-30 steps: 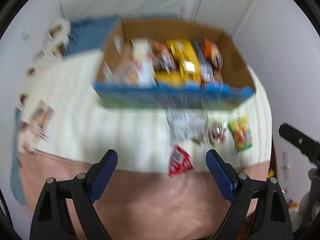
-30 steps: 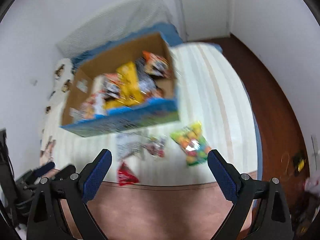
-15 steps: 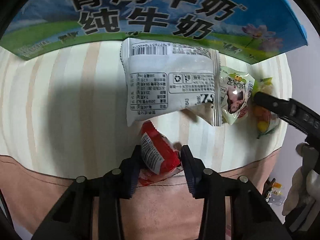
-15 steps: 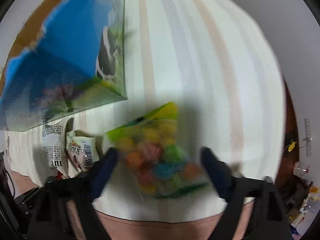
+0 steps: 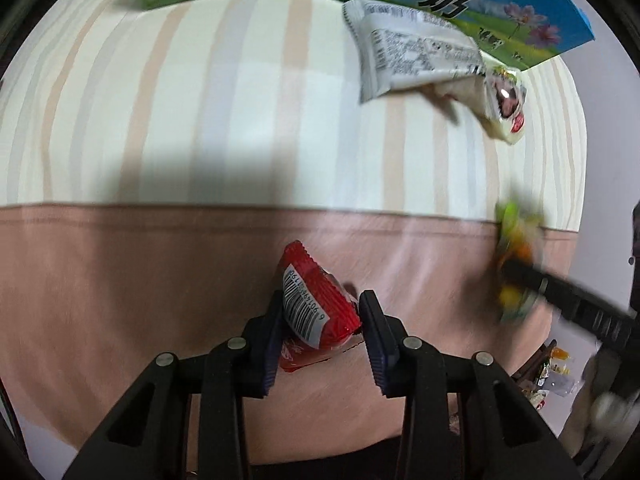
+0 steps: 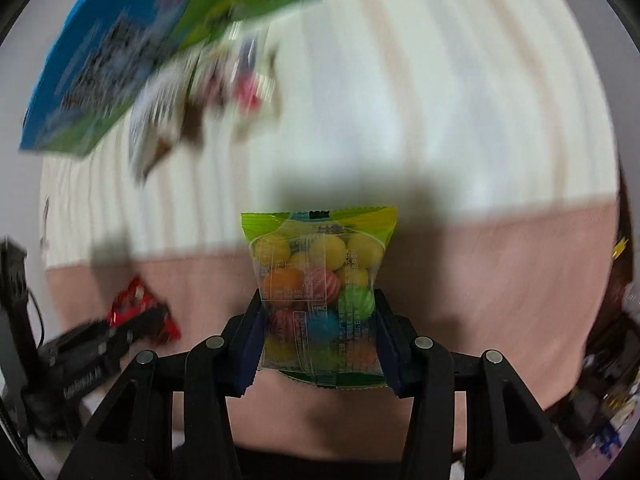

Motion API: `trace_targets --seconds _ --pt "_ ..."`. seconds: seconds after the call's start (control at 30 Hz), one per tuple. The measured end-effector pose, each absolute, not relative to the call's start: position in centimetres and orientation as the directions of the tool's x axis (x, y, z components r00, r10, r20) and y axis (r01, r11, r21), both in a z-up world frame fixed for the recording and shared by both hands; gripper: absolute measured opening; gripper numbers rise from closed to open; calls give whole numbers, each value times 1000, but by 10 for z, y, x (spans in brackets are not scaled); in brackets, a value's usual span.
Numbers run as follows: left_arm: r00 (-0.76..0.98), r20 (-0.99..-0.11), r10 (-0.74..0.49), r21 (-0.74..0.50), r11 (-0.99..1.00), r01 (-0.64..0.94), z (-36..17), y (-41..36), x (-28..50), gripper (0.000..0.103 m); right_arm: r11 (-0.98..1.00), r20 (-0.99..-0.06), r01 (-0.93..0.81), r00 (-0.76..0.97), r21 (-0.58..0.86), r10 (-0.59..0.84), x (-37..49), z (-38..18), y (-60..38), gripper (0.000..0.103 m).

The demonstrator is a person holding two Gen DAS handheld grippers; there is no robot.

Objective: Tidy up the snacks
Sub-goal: 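Grasp the clear candy bag with the right tool while the left grasps the red triangular packet, then carry both packets into the box and open both tools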

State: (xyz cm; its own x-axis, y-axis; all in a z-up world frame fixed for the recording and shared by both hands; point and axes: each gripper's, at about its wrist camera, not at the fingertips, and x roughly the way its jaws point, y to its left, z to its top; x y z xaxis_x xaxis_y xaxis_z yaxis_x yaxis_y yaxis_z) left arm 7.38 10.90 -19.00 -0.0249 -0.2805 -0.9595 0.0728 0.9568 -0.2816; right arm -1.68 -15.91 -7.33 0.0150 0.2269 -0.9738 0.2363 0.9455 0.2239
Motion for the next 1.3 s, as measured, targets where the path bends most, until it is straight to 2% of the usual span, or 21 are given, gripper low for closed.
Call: trace_targets --seconds 0.13,0.2,0.33,0.43,0.47,0.57,0.67,0.87,1.03,1.2,1.3 --pt "-57 -939 -340 -341 940 8 -200 121 75 38 935 -968 263 -18 238 251 -34 -87 -150 54" --pt "-72 -920 -386 -385 923 -25 -204 128 75 47 932 -967 275 -22 238 253 -37 -89 -149 55" --pt "-75 -923 -378 -378 926 -18 -206 139 78 48 927 -966 287 -22 241 258 -35 -94 -149 60" --pt "-52 -937 -344 -345 939 -3 -210 140 73 44 936 -973 278 -12 217 230 -30 -98 -139 58" --pt "-40 -946 -323 -323 946 7 -209 139 71 36 941 -978 273 -5 198 207 -32 -98 -137 54" --pt "-23 -948 -319 -319 947 22 -205 133 65 33 953 -985 251 22 169 170 -32 -101 -122 50" --pt "0 -944 -330 -330 944 29 -194 132 62 32 953 -980 232 50 197 190 -38 -88 -117 49" --pt "83 -915 -396 -392 918 61 -132 152 54 32 930 -950 204 124 306 286 -37 -41 -113 49" --pt "216 -860 -463 -442 886 138 -41 154 99 32 916 -905 121 247 383 346 2 35 -110 49" --pt "326 -831 -451 -399 891 216 29 144 170 33 936 -880 34 353 351 317 73 105 -114 49" --pt "356 -851 -387 -326 920 220 44 141 222 33 962 -887 13 391 273 247 125 128 -112 49"
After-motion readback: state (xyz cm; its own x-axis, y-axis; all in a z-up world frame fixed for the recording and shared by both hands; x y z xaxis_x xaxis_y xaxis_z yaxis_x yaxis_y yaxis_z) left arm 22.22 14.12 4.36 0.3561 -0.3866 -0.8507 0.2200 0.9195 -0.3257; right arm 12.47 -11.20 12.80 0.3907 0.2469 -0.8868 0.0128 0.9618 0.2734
